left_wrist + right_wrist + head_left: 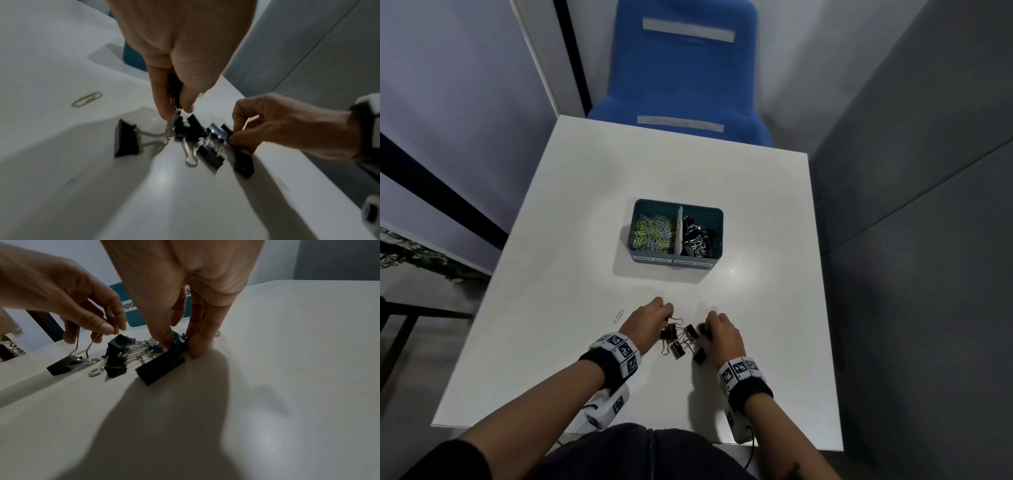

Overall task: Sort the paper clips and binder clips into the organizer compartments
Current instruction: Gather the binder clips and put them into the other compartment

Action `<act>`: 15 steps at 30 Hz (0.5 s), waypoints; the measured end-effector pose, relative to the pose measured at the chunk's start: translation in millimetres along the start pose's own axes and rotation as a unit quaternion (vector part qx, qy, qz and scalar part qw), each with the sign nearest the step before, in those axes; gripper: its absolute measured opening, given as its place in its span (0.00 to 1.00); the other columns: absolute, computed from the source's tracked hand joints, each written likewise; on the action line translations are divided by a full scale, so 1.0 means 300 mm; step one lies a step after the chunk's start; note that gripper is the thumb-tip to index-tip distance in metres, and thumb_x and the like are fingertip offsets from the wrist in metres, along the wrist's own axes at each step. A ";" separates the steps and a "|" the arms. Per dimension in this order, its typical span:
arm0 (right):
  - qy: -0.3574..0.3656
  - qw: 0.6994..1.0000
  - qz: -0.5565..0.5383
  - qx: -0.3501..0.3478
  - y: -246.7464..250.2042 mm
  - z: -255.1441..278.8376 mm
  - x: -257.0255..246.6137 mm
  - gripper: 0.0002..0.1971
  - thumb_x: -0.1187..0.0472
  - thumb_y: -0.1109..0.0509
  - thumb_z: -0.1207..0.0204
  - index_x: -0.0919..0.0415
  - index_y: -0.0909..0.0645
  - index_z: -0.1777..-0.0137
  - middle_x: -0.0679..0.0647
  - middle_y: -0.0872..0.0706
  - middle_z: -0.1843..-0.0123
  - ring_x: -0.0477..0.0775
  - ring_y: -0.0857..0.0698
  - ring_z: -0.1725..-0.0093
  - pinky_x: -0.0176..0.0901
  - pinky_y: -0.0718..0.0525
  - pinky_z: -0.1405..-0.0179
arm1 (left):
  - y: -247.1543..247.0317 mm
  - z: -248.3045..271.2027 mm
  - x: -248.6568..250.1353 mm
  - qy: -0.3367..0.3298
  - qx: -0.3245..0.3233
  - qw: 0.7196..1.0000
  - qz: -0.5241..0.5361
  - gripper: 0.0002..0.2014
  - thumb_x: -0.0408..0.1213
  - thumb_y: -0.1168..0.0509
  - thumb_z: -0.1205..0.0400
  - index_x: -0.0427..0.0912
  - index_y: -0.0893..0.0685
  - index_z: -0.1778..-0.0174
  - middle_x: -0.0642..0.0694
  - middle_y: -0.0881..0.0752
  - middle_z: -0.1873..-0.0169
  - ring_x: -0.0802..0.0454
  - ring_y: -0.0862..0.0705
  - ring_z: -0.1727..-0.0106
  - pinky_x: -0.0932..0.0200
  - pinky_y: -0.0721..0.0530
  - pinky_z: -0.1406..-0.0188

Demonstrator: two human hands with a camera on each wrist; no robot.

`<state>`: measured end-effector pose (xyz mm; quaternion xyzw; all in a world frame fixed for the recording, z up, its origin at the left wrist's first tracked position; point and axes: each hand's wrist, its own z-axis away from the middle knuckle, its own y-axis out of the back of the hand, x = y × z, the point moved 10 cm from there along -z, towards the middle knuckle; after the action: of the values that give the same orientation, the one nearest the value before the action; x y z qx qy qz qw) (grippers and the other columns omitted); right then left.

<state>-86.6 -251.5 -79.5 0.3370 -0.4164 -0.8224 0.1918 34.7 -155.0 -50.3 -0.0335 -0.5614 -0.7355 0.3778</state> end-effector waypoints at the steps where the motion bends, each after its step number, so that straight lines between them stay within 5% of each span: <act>1: -0.002 1.000 0.000 0.004 0.007 0.000 0.003 0.14 0.58 0.32 0.26 0.62 0.29 0.44 0.59 0.21 0.49 0.67 0.18 0.55 0.52 0.22 0.61 | 0.034 -0.006 0.021 -0.006 0.015 1.000 0.009 0.06 0.31 0.36 0.20 0.40 0.20 0.48 0.42 0.21 0.50 0.38 0.18 0.56 0.48 0.20 0.57; 7: -0.019 0.999 0.042 -0.001 0.013 0.018 0.030 0.18 0.59 0.31 0.27 0.57 0.26 0.37 0.57 0.27 0.43 0.64 0.18 0.54 0.52 0.18 0.59 | 0.358 -0.108 0.228 -0.052 0.138 0.984 0.099 0.08 0.33 0.36 0.17 0.42 0.18 0.42 0.52 0.21 0.46 0.55 0.19 0.53 0.62 0.18 0.49; 12: -0.020 0.997 0.066 -0.024 0.016 0.009 0.025 0.14 0.60 0.34 0.25 0.58 0.25 0.40 0.58 0.21 0.44 0.65 0.16 0.52 0.46 0.27 0.62 | 0.543 -0.182 0.289 -0.048 0.183 0.978 0.090 0.22 0.37 0.32 0.18 0.44 0.26 0.28 0.45 0.20 0.38 0.49 0.16 0.49 0.56 0.17 0.52; 15: -0.040 0.997 0.061 -0.004 0.053 0.016 0.023 0.13 0.52 0.36 0.24 0.56 0.25 0.42 0.56 0.18 0.45 0.65 0.16 0.52 0.47 0.25 0.60 | 0.528 -0.127 0.258 -0.057 0.200 0.977 0.044 0.19 0.39 0.33 0.18 0.44 0.25 0.30 0.46 0.18 0.42 0.51 0.16 0.57 0.57 0.16 0.59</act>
<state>-94.3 -262.1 -67.1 0.2774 -0.4402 -0.8235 0.2260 87.9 -241.0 99.1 -0.0240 -0.7159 -0.5879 0.3758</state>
